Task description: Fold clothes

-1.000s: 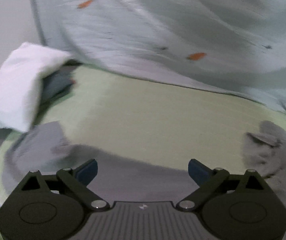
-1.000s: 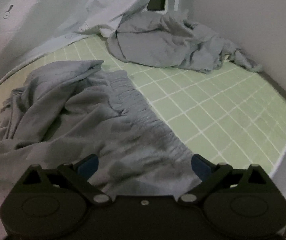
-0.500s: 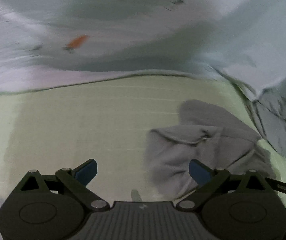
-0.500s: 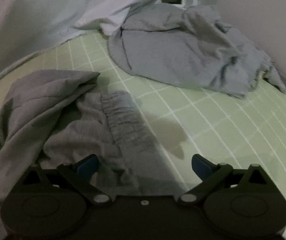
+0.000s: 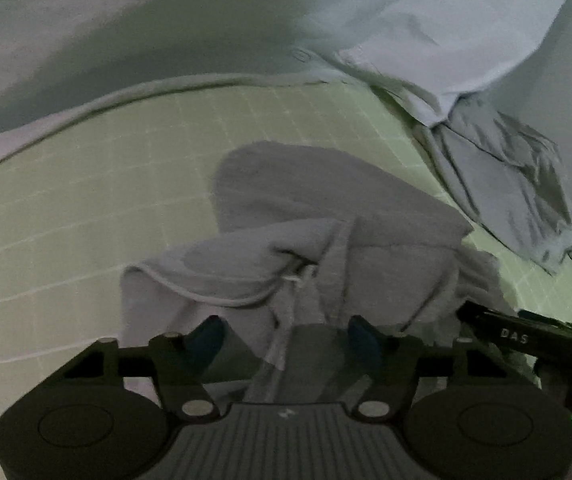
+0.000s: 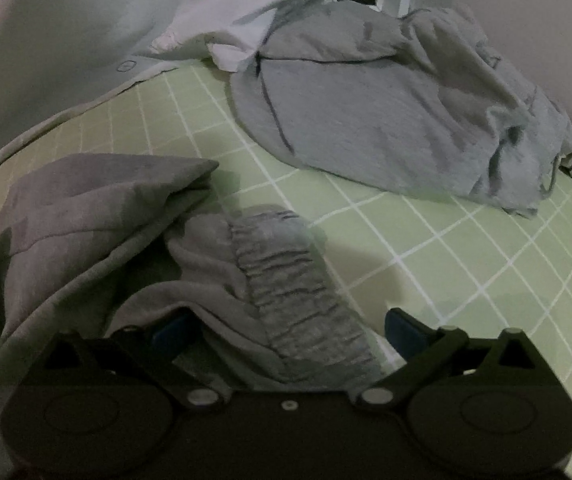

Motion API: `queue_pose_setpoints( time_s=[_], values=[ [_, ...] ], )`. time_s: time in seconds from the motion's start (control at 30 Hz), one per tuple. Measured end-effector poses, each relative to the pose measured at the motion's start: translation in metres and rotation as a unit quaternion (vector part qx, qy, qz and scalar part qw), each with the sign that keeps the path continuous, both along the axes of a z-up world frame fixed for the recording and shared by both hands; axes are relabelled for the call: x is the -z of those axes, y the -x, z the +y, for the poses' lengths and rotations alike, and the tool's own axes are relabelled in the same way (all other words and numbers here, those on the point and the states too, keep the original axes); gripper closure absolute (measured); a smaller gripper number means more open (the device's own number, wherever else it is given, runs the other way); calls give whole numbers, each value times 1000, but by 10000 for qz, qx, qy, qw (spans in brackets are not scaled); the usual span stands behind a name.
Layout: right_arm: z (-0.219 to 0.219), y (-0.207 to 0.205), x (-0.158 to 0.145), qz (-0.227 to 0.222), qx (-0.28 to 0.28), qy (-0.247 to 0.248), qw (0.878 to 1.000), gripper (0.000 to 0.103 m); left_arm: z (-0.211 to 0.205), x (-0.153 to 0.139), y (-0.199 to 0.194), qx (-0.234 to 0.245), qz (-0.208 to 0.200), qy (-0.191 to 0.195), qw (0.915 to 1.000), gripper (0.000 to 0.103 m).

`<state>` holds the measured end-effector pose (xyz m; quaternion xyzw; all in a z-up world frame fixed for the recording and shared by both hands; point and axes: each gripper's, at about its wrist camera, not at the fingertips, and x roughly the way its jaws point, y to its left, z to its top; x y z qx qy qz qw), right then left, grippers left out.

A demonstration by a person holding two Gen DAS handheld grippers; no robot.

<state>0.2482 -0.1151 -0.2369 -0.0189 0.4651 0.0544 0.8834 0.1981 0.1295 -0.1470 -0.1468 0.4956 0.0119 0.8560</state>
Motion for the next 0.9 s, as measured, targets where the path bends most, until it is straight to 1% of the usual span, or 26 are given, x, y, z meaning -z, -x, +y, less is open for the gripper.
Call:
queue_pose_setpoints(
  time_s=[0.03,0.1,0.13,0.17,0.23,0.27,0.3,0.33,0.37,0.4,0.43,0.47,0.5,0.53,0.57,0.6,0.63,0.67,0.7,0.73,0.77,0.8,0.83,0.87,0.9],
  values=[
    [0,0,0,-14,20,-17,10000,2,-2,3,-3,-17,22,-73,10000,73],
    [1,1,0,-31,44,-32,10000,6,2,9,-8,-217,118,-263,9993,98],
    [2,1,0,-39,31,-21,10000,7,7,9,-8,-371,146,-328,9987,98],
    [2,1,-1,-47,12,-5,10000,8,17,7,-5,-549,98,-305,9980,98],
    [2,2,-1,-60,-14,13,10000,8,43,-4,6,-1005,-73,-417,9940,99],
    [1,2,-1,-62,0,10,10000,8,60,-13,15,-1275,-156,-688,9893,99],
    [0,2,-1,-64,18,11,10000,8,76,-22,25,-1553,-236,-1013,9824,99],
    [-1,3,-1,-65,36,14,10000,8,93,-32,35,-1827,-316,-1337,9735,99],
    [-2,3,-1,-71,54,17,10000,8,113,-39,46,-2170,-369,-1600,9623,99],
    [-3,4,-1,-76,71,22,9999,8,139,-47,61,-2626,-408,-1824,9466,99],
    [-4,5,-1,-81,88,26,9999,8,162,-55,76,-3111,-422,-2007,9280,99],
    [-4,5,-1,-82,98,36,9999,8,184,-62,92,-3588,-430,-2174,9067,99],
    [-4,5,-2,-82,105,47,9999,8,205,-70,108,-4055,-437,-2335,8827,99],
    [-5,6,-2,-82,113,59,9999,8,226,-75,124,-4540,-400,-2550,8528,99],
    [-5,6,-2,-83,121,70,9999,8,244,-78,138,-4944,-307,-2732,8246,98],
    [-5,6,-2,-86,125,83,9999,8,257,-79,149,-5211,-191,-2818,8055,97],
    [-4,6,-2,-90,132,101,9998,8,266,-81,159,-5405,-115,-2826,7924,91],
    [-3,6,-3,-90,137,131,9998,8,268,-81,167,-5491,-145,-2774,7882,85],
    [-2,6,-3,-89,141,165,9997,8,269,-81,174,-5551,-200,-2710,7861,71],
    [-1,6,-4,-88,145,200,9997,8,267,-80,179,-5550,-254,-2650,7881,59],
    [0,6,-5,-84,159,217,9996,8,262,-76,180,-5483,-229,-2596,7947,54],
    [0,6,-5,-72,178,211,9996,8,258,-70,179,-5400,-184,-2543,8021,46],
    [0,6,-5,-56,200,191,9996,9,253,-65,179,-5317,-139,-2490,8094,42],
    [0,5,-5,-40,222,169,9996,9,247,-59,178,-5241,-74,-2438,8160,42],
    [0,5,-6,-39,237,165,9996,9,243,-54,177,-5193,0,-2389,8205,42]
  ],
)
